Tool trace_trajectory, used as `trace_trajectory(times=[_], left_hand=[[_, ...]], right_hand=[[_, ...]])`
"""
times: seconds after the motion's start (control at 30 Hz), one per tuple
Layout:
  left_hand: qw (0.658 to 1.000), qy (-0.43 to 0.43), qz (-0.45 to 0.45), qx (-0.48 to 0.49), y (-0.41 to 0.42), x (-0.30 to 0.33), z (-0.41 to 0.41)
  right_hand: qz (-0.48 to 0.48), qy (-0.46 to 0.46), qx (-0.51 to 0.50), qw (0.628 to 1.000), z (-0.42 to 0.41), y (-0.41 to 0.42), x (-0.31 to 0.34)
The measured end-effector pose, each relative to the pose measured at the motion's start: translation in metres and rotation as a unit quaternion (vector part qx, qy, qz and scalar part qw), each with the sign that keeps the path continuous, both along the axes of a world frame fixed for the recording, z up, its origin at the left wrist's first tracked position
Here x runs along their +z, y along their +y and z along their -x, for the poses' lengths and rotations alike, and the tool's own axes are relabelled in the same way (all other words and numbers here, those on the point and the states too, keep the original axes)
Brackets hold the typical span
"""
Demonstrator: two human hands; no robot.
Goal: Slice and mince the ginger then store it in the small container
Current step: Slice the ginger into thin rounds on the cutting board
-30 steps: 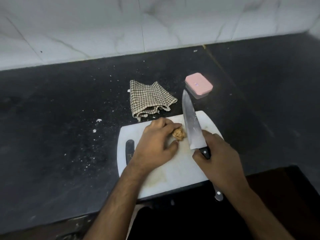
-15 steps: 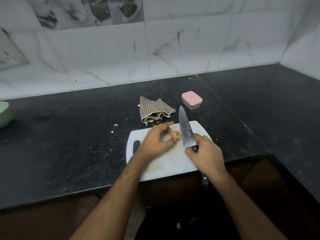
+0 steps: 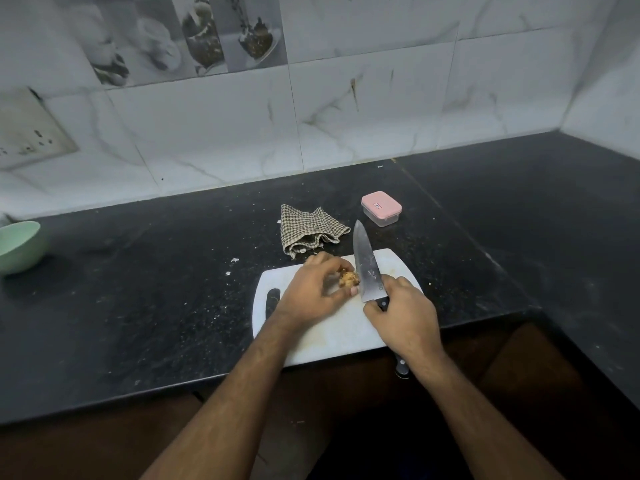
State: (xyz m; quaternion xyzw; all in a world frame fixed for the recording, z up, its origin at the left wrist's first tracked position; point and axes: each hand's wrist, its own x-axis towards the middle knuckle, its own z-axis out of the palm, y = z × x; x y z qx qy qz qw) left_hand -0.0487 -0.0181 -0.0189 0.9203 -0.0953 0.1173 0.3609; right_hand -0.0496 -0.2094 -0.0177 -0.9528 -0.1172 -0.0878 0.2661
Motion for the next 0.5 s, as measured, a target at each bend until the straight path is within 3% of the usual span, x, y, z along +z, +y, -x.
trace_trajectory(times=[0.2, 0.5], left_hand=[[0.999, 0.008, 0.014, 0.032, 0.002, -0.006, -0.007], [0.998, -0.045, -0.048, 0.016, -0.006, -0.007, -0.010]], right_hand=[[-0.033, 0.004, 0.015, 0.999, -0.005, -0.005, -0.002], [-0.129, 0.144, 0.022, 0.981, -0.006, -0.027, 0.025]])
